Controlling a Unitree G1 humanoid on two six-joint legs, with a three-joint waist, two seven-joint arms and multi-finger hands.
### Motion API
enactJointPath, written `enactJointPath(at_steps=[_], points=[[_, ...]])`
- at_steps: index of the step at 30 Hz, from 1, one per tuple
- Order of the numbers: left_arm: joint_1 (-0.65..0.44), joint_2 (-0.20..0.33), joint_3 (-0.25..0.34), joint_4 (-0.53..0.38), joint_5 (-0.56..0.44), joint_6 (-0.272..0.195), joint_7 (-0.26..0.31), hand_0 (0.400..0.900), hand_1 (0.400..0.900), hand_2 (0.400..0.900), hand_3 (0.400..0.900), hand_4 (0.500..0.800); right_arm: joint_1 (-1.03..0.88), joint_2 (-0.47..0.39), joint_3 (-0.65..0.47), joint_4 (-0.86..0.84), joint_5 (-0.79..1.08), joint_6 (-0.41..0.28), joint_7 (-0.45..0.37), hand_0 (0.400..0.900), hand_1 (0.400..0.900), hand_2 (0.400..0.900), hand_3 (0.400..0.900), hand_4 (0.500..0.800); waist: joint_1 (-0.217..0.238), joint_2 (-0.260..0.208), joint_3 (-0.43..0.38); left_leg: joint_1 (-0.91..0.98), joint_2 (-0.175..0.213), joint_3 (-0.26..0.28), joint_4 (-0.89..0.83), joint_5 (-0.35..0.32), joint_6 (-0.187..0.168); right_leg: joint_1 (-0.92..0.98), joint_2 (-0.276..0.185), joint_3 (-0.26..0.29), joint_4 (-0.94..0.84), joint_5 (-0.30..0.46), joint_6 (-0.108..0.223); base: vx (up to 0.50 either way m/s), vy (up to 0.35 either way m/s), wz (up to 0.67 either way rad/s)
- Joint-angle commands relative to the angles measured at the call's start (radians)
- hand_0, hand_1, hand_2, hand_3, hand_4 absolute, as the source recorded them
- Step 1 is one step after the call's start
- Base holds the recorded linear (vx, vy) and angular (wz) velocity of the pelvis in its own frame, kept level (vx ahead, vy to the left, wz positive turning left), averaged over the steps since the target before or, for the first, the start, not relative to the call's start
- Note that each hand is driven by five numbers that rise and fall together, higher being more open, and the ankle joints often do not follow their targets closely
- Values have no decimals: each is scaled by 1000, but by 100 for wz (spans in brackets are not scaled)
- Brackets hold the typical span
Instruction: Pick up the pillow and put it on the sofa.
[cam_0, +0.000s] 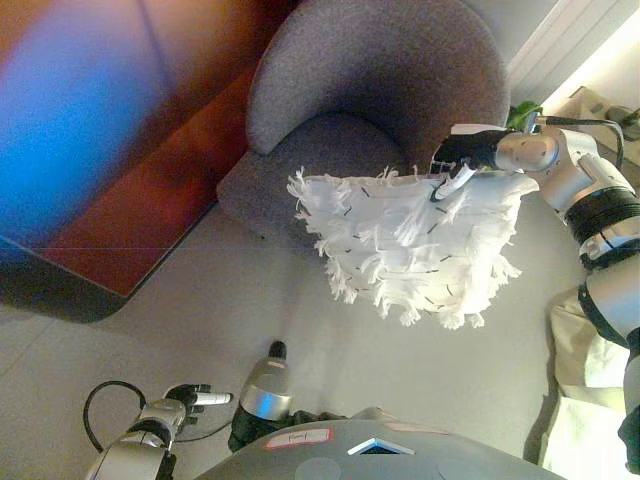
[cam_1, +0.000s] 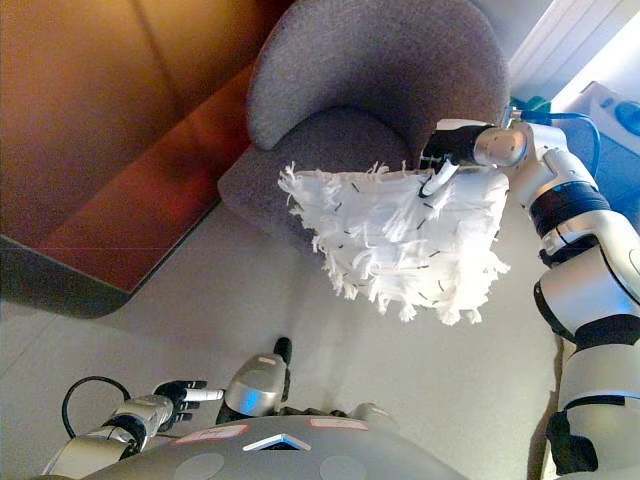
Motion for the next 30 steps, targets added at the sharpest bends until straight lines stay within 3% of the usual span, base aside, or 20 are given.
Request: enactJointPath(at_steps=[1, 2, 5, 7, 8, 13, 18, 30], points=[[38, 63, -69, 35, 12, 45, 1, 900, 900, 900, 900, 800, -189, -117, -96, 0, 55, -7, -73, 400, 400, 400, 400, 500, 12, 21, -108, 6, -45, -64, -47, 4, -61, -47, -55, 31, -133, 276, 34, 212, -227, 70], [33, 66, -65, 38, 15, 52, 1, 900, 900, 900, 900, 800, -191, -125, -93, 7, 59, -9, -79, 400, 400, 400, 400, 500, 2, 18, -103, 21, -41, -78, -55, -1, -67, -67, -70, 36, -179, 301, 39, 242, -313, 99], [21, 82, -61, 35, 29, 61, 4, 900, 900, 900, 900, 800, -199, -171, -80, 11, 83, 6, -89, 400, 400, 400, 400, 500, -44, -7, -89, 48, -26, -133, -59, -48, -78, -167, -87, 128, -306, 378, 64, 201, -320, 98], [19, 90, -58, 38, 48, 69, 6, 900, 900, 900, 900, 800, -195, -205, -82, 13, 106, 17, -84, 400, 400, 400, 400, 500, -61, -26, -90, 45, -19, -170, -53, -68, -77, -192, -87, 183, -338, 392, 70, 200, -342, 84], [22, 93, -56, 41, 51, 72, 9, 900, 900, 900, 900, 800, -195, -217, -82, 15, 115, 15, -77, 400, 400, 400, 400, 500, -60, -31, -91, 45, -12, -178, -49, -74, -80, -186, -83, 184, -348, 381, 68, 151, -282, 50], [40, 92, -22, 61, 45, 64, 24, 900, 900, 900, 900, 800, -190, -235, -78, 60, 129, -10, -60, 400, 400, 400, 400, 500, -44, -51, -98, 49, 12, -213, -34, -92, -92, -127, -56, 169, -418, 308, 63, 159, -237, 38], [75, 74, 8, 97, 42, 47, 36, 900, 900, 900, 900, 800, -219, -229, -42, 121, 119, -24, -28, 400, 400, 400, 400, 500, -16, -57, -121, 71, 59, -196, -76, -60, -137, -50, -21, 121, -475, 260, 51, 149, -165, 24], [120, 75, 13, 118, 48, 4, 31, 900, 900, 900, 900, 800, -270, -254, -41, 236, 81, 97, -76, 400, 400, 400, 400, 500, 43, -7, -117, 3, 124, -208, -136, 38, -206, -24, 32, 26, -498, 187, -5, 31, -128, 26]])
